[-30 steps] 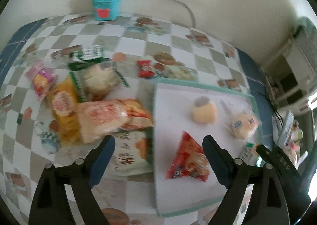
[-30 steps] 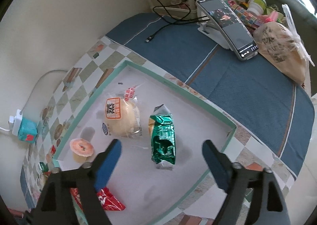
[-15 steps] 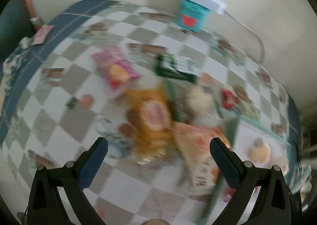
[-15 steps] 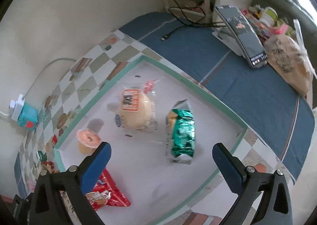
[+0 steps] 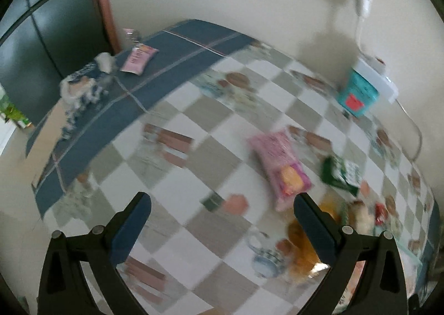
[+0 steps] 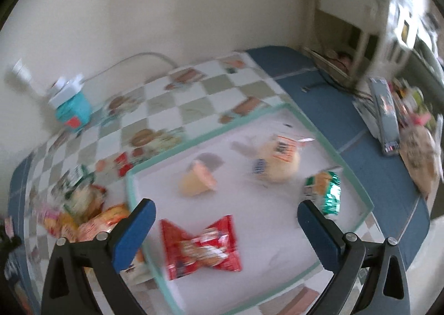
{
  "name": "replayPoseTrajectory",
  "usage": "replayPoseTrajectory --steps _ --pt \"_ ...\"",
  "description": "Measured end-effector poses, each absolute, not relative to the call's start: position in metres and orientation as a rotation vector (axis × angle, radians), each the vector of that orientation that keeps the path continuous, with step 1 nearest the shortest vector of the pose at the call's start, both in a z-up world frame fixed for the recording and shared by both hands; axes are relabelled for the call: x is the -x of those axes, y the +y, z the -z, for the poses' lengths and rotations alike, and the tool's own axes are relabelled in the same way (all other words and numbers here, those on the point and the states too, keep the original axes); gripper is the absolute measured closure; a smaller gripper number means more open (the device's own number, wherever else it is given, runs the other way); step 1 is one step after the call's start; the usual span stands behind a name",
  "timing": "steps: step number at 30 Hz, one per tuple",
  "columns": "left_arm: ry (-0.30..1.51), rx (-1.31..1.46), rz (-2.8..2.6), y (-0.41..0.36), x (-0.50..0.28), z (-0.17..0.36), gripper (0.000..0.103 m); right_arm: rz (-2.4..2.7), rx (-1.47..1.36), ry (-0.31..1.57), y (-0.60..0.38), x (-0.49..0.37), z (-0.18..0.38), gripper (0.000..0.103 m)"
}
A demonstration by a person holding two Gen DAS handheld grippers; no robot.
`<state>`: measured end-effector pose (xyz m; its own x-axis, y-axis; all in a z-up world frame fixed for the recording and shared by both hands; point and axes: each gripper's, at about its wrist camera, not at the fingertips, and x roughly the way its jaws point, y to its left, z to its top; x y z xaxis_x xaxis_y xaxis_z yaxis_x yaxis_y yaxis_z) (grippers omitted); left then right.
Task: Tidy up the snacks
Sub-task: 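Move the left tool to the yellow bread bag while the right tool moves to the Dalyuan roll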
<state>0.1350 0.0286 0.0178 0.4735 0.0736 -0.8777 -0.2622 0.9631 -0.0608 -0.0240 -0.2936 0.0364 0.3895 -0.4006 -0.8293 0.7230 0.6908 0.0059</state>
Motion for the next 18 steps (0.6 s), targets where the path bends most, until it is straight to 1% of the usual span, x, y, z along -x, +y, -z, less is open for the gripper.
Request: replayPoseTrajectory --steps 10,18 --pt "1.076 0.271 -0.233 0.067 -0.141 -0.014 0.001 0.625 -0.334 0.949 -0.23 -0.017 -0.05 0.0" --pt "1.069 0.289 -0.25 0.091 -0.143 -0.016 0.001 0.554 -0.327 1.019 -0.186 -0.042 -0.036 0.0"
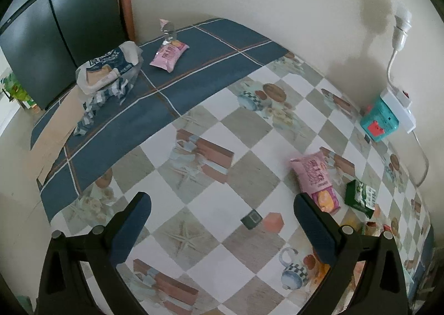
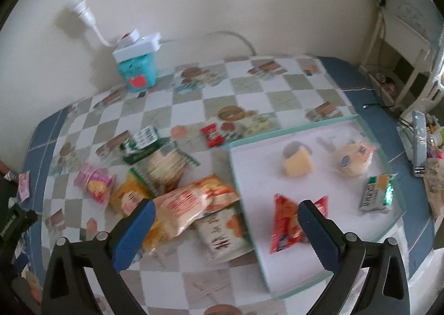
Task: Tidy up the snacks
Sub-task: 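Move the left tool to the yellow bread bag while the right tool moves to the Dalyuan roll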
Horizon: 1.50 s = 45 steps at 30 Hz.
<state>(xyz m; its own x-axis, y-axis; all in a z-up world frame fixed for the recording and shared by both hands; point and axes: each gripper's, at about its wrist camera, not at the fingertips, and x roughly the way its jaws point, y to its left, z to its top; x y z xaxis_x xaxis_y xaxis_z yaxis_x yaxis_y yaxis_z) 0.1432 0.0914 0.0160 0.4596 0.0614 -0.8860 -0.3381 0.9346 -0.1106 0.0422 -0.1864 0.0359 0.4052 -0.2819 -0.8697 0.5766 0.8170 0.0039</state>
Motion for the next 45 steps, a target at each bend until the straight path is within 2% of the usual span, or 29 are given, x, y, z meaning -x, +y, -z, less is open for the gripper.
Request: replayPoseTrajectory --steps 14,28,45 --pt "1.142 0.266 -0.226 0.09 -0.151 0.006 0.001 0.493 -0.349 1.115 -0.175 -0.049 0.001 0.0" --pt "1.225 0.105 0.031 0.013 -0.147 0.022 0.001 0.55 -0.453 1.161 -0.236 -0.028 0.013 0.0" --pt "1.274 0.171 0.12 -0.049 -0.161 0.05 0.001 0.592 -0.45 1.147 -0.256 -0.032 0.015 0.0"
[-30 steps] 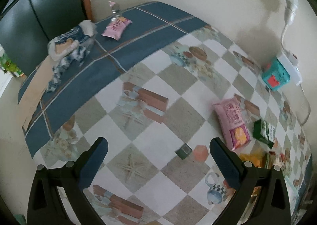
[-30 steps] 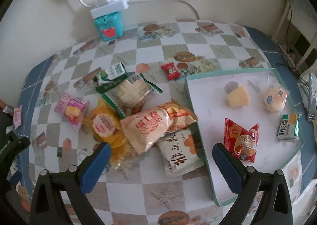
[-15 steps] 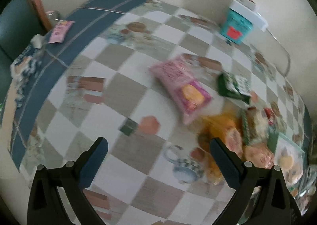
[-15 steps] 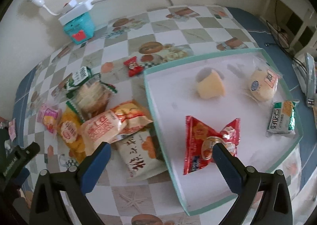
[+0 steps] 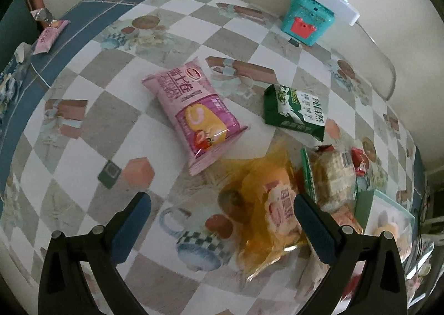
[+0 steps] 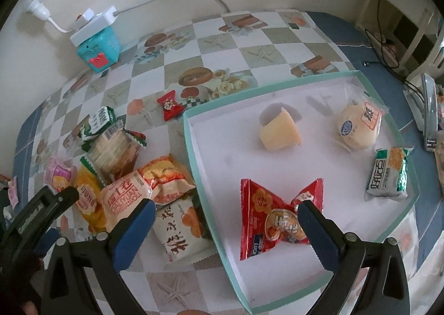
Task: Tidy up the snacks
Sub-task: 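Move the left tool to the yellow bread bag while the right tool moves to the Dalyuan roll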
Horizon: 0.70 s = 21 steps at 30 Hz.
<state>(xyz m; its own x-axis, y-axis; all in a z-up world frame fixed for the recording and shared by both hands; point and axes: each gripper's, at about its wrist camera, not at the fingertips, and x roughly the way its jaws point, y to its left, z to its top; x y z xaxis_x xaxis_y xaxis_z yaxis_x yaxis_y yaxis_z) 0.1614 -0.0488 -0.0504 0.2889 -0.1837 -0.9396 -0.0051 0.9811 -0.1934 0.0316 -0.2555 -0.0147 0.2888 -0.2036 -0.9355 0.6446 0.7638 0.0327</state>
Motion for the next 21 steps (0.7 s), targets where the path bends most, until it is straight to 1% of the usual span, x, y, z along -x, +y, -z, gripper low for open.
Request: replayPoseTrajectory --steps 11,21 --pt "1.318 0.142 0.13 -0.074 -0.168 0.077 0.001 0.599 -0.451 1.147 -0.259 -0.032 0.015 0.0" --pt "1.372 0.144 0.079 -0.047 -0.165 0.081 0.001 0.589 -0.459 1.147 -0.26 -0.032 0.014 0.0"
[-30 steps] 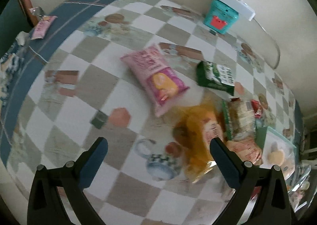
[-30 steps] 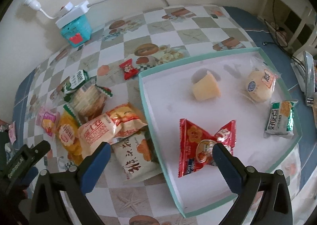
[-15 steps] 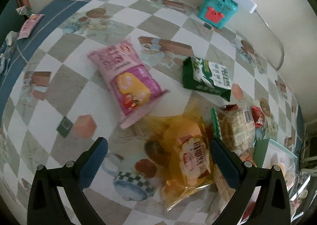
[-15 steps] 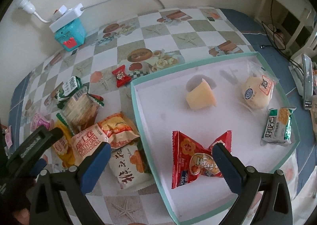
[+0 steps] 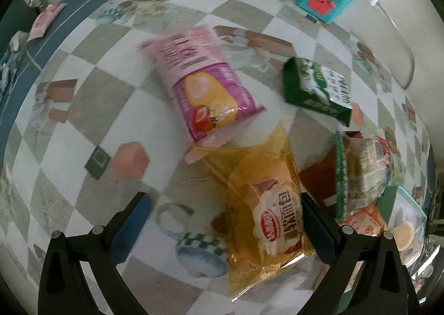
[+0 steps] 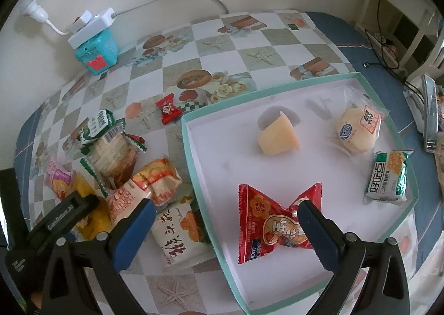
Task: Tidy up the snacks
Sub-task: 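Move the left tool to the yellow bread bag while the right tool moves to the Dalyuan roll, then close the left tool on the yellow bread bag while the right tool grasps the Dalyuan roll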
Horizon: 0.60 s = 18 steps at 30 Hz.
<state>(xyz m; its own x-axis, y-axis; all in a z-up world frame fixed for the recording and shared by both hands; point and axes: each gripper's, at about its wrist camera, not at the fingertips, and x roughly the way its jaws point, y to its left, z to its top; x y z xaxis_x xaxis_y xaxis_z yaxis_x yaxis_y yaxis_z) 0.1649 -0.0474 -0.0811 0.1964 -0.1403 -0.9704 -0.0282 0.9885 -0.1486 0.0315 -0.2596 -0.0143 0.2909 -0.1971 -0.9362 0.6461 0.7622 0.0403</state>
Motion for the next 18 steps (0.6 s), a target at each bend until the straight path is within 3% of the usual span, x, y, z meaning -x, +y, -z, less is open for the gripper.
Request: replayPoseTrajectory --steps 10,18 --pt "1.403 0.167 0.017 -0.012 -0.164 0.087 0.001 0.54 -0.494 1.132 -0.257 -0.033 0.015 0.0" --pt "1.405 0.122 0.046 -0.028 -0.162 0.088 0.001 0.45 -0.513 1.118 -0.248 -0.044 0.02 0.0"
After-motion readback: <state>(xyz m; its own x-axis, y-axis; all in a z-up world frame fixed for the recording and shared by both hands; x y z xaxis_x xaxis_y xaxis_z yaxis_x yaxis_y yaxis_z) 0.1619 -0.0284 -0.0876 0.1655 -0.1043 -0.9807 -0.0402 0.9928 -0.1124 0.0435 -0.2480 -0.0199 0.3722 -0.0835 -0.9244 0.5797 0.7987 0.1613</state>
